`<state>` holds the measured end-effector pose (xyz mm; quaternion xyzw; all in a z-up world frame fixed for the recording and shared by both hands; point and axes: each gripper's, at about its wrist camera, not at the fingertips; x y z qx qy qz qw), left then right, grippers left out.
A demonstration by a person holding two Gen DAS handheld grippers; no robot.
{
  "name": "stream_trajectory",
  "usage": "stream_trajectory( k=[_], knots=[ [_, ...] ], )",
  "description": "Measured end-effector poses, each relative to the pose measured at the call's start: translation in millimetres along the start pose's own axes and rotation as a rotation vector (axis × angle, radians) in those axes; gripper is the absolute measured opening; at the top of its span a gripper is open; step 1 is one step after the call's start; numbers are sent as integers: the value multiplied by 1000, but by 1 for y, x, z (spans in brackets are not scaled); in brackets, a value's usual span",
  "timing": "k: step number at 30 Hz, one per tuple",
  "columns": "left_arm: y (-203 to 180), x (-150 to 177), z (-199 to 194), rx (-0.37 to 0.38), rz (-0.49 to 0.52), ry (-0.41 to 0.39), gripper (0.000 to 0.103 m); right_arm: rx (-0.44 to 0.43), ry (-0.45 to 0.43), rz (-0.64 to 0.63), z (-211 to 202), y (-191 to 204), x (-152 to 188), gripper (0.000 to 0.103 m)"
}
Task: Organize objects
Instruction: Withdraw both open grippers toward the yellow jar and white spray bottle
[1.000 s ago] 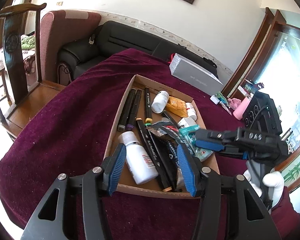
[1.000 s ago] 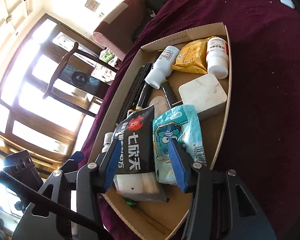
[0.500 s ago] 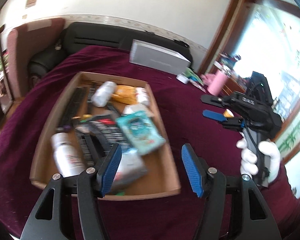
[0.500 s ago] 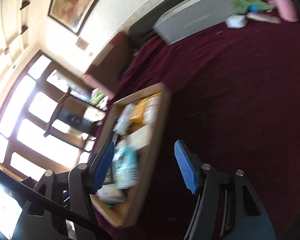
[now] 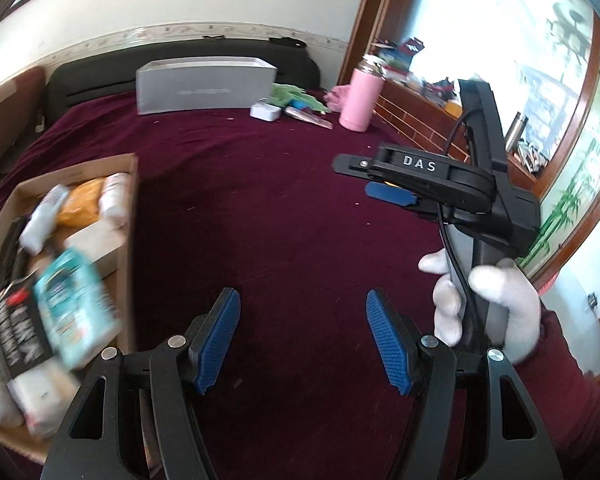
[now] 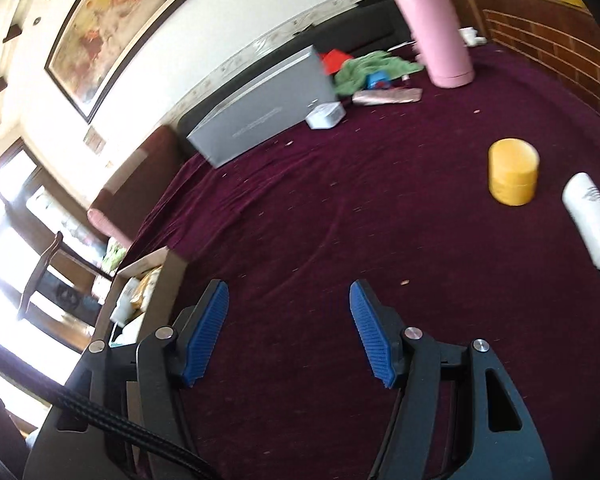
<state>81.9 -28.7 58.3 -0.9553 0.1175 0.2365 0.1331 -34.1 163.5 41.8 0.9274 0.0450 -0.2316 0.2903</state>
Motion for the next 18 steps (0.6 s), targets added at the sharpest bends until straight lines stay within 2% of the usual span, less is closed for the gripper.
stream_trajectory(
  k=[5,7,9,13,15,18],
  knots=[
    [-15,-24,29,-6,-5,0,59,54,-61,7,-9,1,2,65],
    [-18,-31,39,-26,1,-13,59,75,-78,21,-10,-3,0,70],
    [-17,-36,49,-51,-2,-9,59,96,-85,39,-11,-8,-1,71],
    [-4,-39,68,-79,-65,23,59,118,-61,61,-6,-14,-2,71],
    [7,-39,75,-62,-115,58,59,135,-43,63,-2,-15,-2,71],
    [22,-39,77,-20,-175,54,60,156,-16,59,5,-14,-2,71]
  ],
)
Point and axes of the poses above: each gripper's, at about its wrist camera, not at the fingertips, and z roughly the way its jaws point, y to its left, x to its underside, and after that the axes turned 15 degrees about y, right-handed
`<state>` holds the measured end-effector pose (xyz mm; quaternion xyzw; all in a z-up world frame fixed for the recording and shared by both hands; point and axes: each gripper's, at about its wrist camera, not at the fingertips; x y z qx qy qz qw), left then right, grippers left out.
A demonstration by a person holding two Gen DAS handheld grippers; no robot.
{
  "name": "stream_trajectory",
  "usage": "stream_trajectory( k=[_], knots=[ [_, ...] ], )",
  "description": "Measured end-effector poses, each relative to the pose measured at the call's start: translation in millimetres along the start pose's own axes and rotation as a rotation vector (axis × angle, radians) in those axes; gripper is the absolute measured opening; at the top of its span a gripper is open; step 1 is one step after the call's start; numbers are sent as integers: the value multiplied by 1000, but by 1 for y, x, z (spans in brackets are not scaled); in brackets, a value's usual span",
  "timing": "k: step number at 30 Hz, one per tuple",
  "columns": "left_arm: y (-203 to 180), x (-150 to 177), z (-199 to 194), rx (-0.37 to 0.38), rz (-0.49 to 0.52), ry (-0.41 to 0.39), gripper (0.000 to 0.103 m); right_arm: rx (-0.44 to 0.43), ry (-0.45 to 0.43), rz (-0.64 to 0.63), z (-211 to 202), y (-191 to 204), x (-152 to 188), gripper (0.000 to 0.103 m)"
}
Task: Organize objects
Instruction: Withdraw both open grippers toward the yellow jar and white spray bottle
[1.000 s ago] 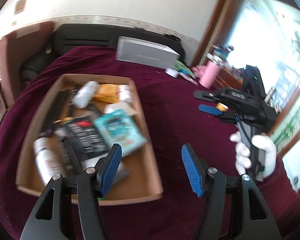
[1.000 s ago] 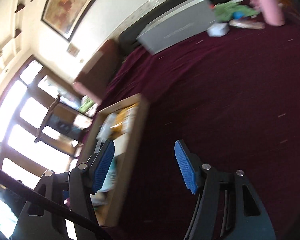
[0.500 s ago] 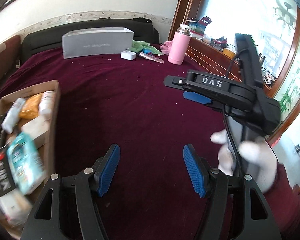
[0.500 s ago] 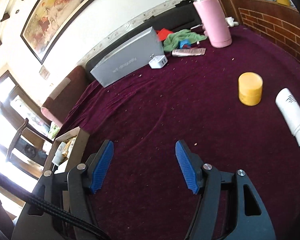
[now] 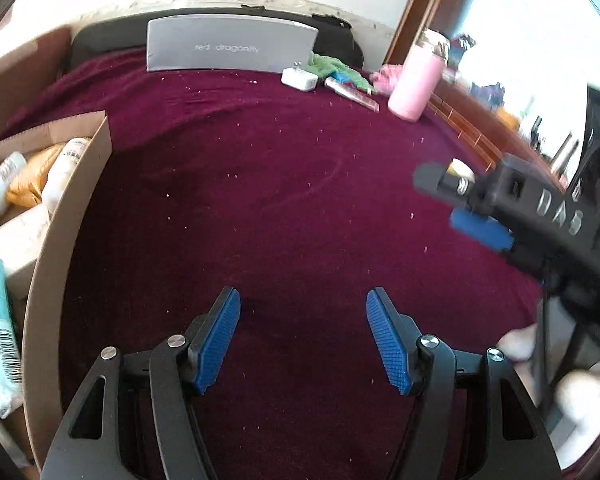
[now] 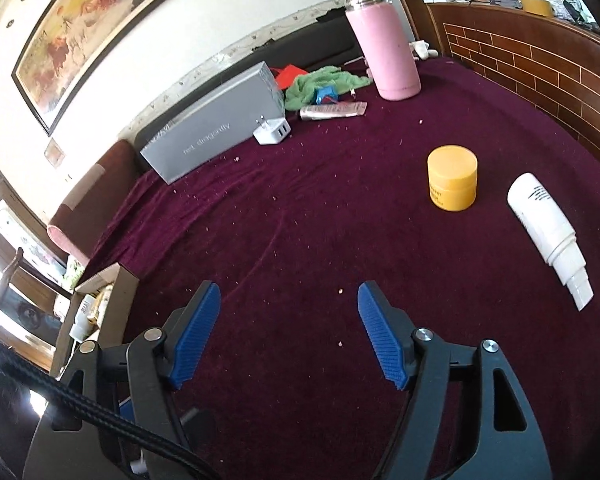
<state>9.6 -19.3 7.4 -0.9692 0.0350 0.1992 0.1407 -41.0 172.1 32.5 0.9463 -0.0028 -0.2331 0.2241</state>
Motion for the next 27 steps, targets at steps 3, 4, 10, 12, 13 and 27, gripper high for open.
stream_trajectory(
  k=[3,4,10,12,13,27],
  knots=[
    [-4,1,2,-2,27,6,72,12,35,1,8,0,1,73],
    [-8,2,4,-6,45,14,76,18,50,4,11,0,1,73],
    [-18,0,10,-17,108,47,96,52,89,17,21,-3,2,79],
    [-18,-1,10,-10,108,47,97,74,89,-4,23,1,4,81],
    [-17,-1,10,-2,105,46,97,84,89,-14,24,4,4,83],
    [-12,-1,7,35,91,37,98,-14,82,-28,27,4,3,103]
  ],
)
Point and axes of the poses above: each gripper's, at about its wrist camera, not at the fingertips, and z roughly the way its jaws point, y to its left, x to its underside, and after that the axes turned 15 degrees about y, right-handed
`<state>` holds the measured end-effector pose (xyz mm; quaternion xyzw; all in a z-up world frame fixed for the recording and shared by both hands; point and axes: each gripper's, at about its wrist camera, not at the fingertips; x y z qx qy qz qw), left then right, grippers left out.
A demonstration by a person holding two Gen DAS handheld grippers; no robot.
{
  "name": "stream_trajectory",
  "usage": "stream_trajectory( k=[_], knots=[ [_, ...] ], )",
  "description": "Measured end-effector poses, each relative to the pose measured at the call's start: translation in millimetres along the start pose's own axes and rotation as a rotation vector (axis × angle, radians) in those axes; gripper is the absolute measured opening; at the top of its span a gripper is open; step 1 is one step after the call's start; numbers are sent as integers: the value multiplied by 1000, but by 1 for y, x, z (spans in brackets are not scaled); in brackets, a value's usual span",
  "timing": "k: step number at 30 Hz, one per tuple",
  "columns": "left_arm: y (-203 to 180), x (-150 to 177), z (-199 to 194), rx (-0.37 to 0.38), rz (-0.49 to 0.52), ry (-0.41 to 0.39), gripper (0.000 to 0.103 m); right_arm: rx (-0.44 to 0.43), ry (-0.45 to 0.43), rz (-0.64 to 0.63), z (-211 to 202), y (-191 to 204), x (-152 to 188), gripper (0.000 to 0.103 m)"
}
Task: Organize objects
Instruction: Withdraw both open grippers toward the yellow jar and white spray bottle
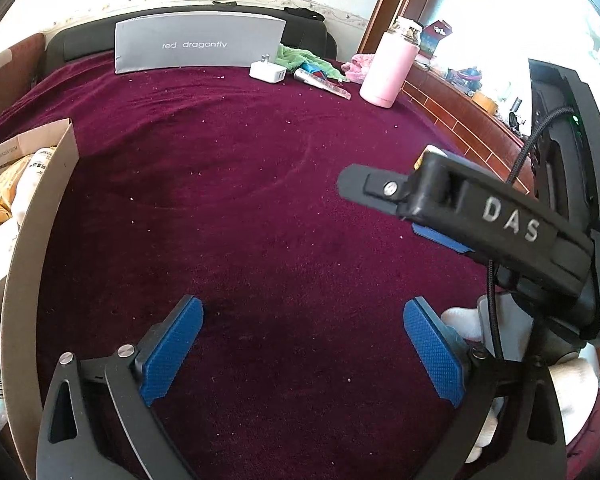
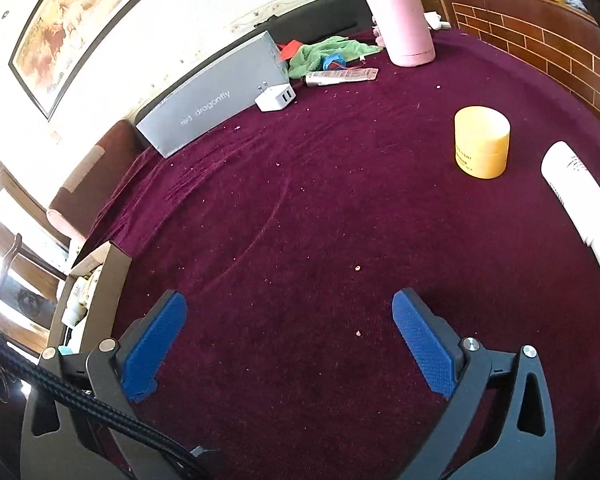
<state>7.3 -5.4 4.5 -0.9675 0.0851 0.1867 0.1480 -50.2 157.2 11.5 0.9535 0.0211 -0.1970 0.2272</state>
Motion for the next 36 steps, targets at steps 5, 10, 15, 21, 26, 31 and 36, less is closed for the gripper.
stream_trajectory(
  k=[5,10,15,21,26,31,36],
  knots=[
    [-1,0,1,-5,2,2,98,127,46,-72,9,18,-1,103],
    [-2,0,1,-20,8,6,98,133,44,-70,9,16,0,103],
    [-3,1,2,-28,11,8,98,133,43,-69,9,16,1,103],
    [-4,1,3,-36,15,11,98,134,43,-70,9,16,0,103],
    [-4,2,3,-34,18,10,98,134,44,-71,8,16,-1,103],
    [-5,2,3,-33,17,10,98,134,44,-71,9,16,-1,103],
    [-4,2,3,-32,17,10,98,134,44,-71,9,16,-1,103]
  ],
)
Point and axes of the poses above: each gripper's, at about its wrist camera, not at the fingertips, and z roughly the way its jaws point, y to its left, x to its underside, and after that the axes turned 15 degrees about y, right-handed
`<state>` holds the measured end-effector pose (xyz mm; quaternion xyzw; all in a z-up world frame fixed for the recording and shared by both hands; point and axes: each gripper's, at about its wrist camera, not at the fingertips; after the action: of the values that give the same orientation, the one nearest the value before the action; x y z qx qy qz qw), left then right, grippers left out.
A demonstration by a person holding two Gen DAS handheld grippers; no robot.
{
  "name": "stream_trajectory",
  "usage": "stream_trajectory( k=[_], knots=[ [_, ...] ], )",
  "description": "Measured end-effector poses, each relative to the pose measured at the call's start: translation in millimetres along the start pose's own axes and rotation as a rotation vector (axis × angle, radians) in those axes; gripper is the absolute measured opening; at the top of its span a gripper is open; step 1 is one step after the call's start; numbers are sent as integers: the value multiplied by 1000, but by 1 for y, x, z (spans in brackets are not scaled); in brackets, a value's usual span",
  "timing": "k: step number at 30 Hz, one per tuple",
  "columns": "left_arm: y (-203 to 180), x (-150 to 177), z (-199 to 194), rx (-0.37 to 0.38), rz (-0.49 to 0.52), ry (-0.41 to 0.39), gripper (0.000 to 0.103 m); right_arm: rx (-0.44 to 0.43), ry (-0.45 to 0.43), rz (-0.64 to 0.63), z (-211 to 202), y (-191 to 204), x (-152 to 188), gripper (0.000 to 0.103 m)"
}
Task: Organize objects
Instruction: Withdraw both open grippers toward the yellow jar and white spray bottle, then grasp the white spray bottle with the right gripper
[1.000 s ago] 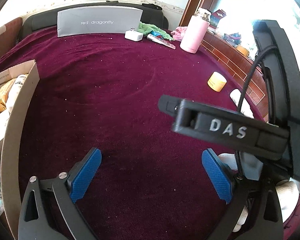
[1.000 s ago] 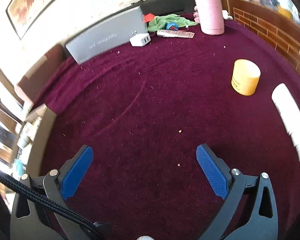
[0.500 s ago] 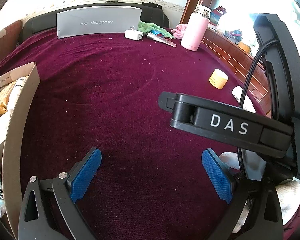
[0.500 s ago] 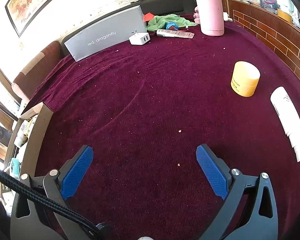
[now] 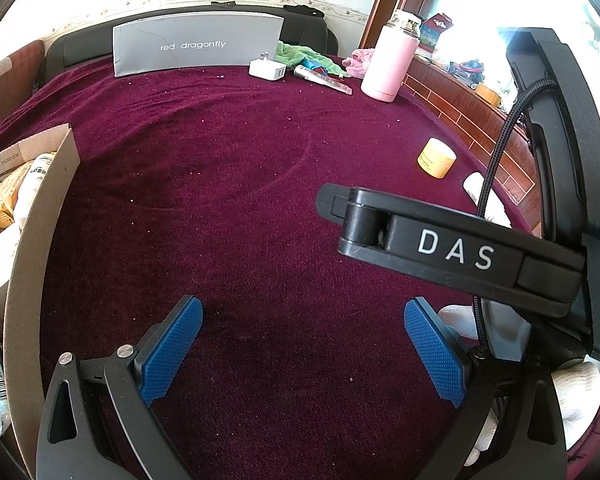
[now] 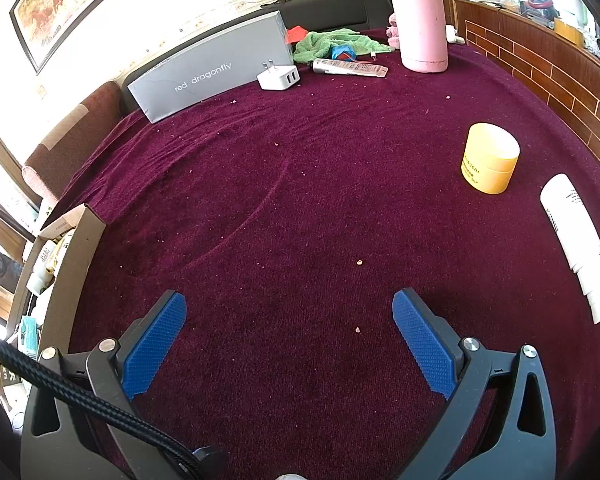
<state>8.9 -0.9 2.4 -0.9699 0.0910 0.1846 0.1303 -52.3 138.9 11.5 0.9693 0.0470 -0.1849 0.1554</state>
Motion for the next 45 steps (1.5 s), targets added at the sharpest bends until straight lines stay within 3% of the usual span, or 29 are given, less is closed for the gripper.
stream_trajectory(
  k=[22,29,31,35,37,39,41,45],
  knots=[
    [-1,1,0,-12,6,4,99,3,2,-3,0,0,-1,103],
    [-14,0,7,-105,49,41,101,-13,23,-14,-1,-4,-2,103],
    [-14,1,7,-103,55,46,101,-30,37,28,-8,-13,-3,91],
    [-28,2,14,-207,117,82,102,-150,-41,157,-71,-59,-4,86],
    [-28,3,13,-206,113,79,101,-106,-89,148,-102,-78,-5,86],
    [-27,4,13,-208,114,80,101,15,-116,124,-125,-98,-7,86],
    [-27,4,13,-208,115,88,102,94,-99,124,-128,-115,-10,86],
    [-25,1,9,-163,104,148,101,128,-31,191,-104,-149,-15,86]
  ],
)
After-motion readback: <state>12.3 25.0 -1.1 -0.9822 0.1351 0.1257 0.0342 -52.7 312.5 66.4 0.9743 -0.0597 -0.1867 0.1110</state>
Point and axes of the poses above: each gripper's, at about its wrist camera, not at the fingertips, and z roughly the way its jaws point, y to its left, x to its underside, and after that the axes turned 15 degrees about y, right-handed
